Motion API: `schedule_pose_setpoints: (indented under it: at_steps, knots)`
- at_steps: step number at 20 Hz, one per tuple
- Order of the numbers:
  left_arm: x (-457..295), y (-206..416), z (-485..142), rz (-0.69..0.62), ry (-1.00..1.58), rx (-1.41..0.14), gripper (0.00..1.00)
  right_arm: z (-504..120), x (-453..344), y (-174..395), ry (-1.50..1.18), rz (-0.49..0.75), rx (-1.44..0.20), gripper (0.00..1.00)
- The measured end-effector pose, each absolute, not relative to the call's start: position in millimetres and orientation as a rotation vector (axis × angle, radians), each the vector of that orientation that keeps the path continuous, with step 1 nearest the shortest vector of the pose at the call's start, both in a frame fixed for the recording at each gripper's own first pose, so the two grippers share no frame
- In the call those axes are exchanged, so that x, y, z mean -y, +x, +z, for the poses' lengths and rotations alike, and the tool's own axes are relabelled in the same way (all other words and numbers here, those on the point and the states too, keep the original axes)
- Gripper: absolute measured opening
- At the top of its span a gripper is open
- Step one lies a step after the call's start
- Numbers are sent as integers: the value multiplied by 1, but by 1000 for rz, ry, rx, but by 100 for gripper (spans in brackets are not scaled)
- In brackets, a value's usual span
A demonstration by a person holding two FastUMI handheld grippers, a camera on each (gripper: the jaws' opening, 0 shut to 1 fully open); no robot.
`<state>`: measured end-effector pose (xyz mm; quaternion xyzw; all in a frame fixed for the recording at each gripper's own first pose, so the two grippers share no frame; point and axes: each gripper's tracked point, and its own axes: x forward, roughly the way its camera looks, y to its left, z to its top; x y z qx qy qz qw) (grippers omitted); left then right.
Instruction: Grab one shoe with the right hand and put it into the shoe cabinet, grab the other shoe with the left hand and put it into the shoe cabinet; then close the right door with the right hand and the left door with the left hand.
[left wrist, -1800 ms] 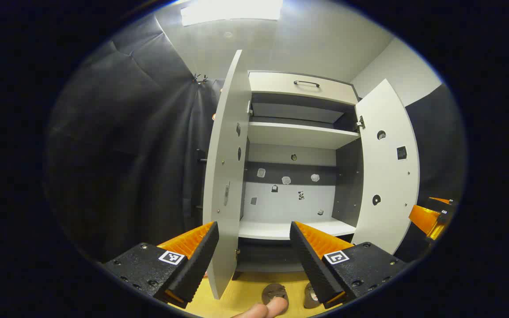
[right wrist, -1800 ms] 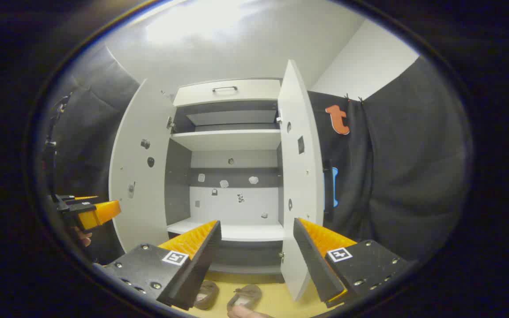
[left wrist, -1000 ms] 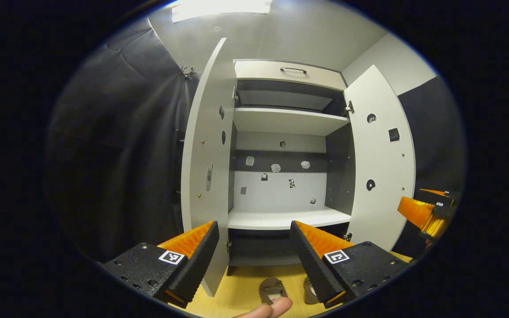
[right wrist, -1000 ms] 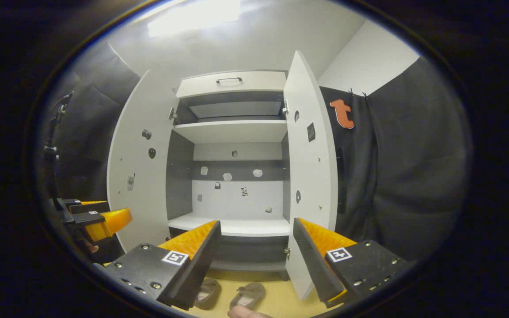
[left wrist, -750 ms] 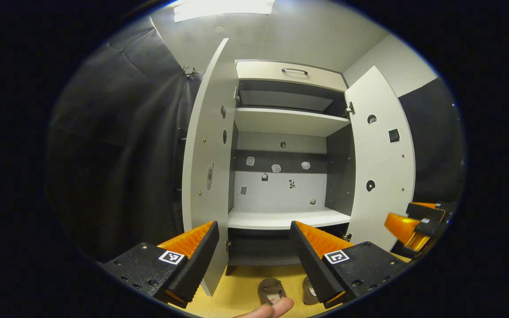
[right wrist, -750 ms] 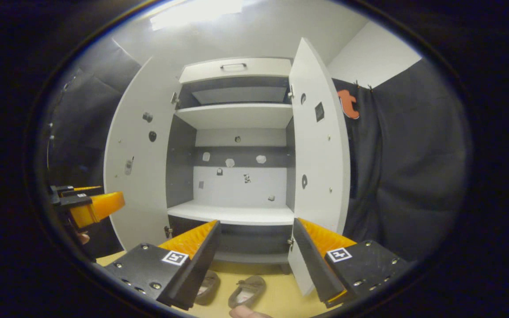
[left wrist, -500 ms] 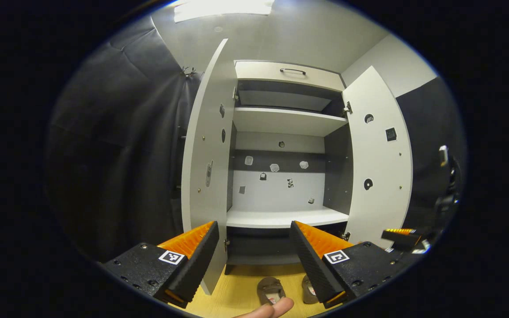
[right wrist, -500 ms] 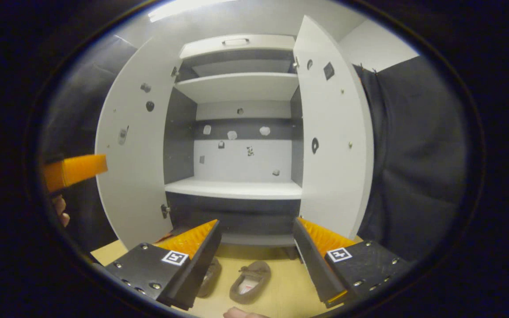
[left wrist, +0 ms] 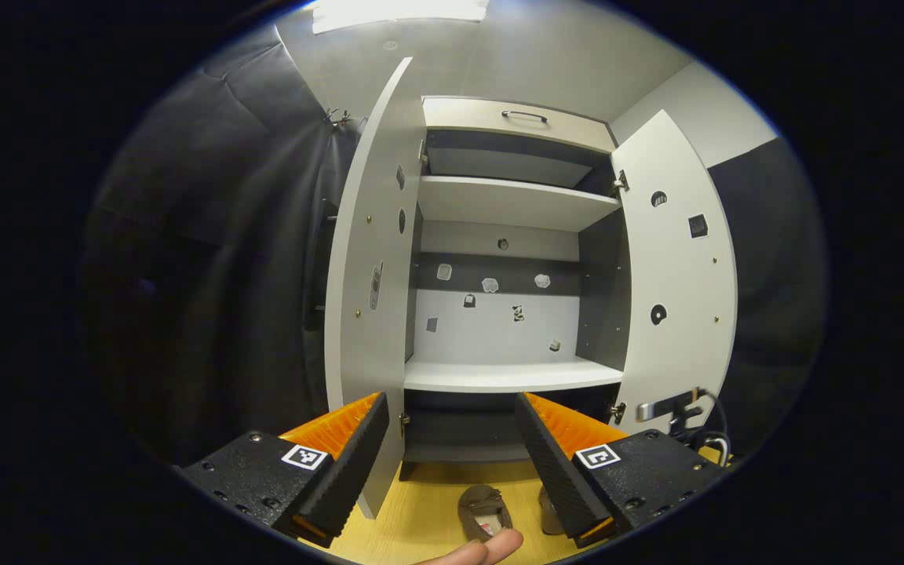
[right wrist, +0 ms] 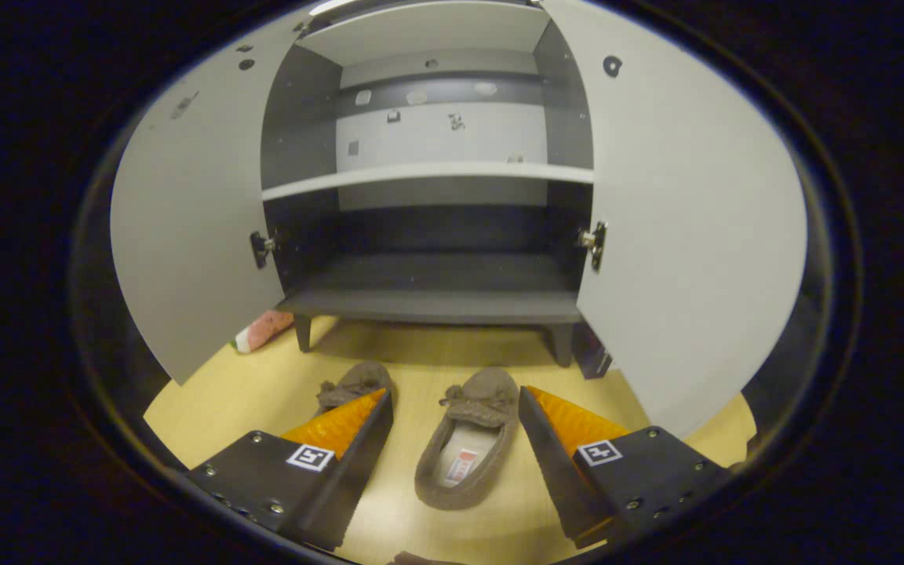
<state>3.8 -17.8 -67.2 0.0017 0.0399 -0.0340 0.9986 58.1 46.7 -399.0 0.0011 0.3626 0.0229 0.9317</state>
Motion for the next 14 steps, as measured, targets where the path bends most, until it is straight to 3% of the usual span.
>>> schedule_pose_setpoints:
  at_steps: [4,6,9,11,13,14]
  knots:
    - [16,7,-80,-69,11,-101,99,-440,-60,64,27,65,-813,95]
    - [15,9,-85,-66,12,-109,99,-456,-66,65,32,70,-842,75]
    - [8,12,-88,-34,33,-102,99,-479,-69,68,47,48,-879,77]
    - [9,12,-91,-43,32,-108,99,-491,-67,74,64,18,-892,63]
    - [11,12,-97,-53,27,-120,99,-500,-66,81,87,-11,-896,64]
    - [12,12,-99,-59,25,-125,98,-512,-59,86,80,-49,-906,47]
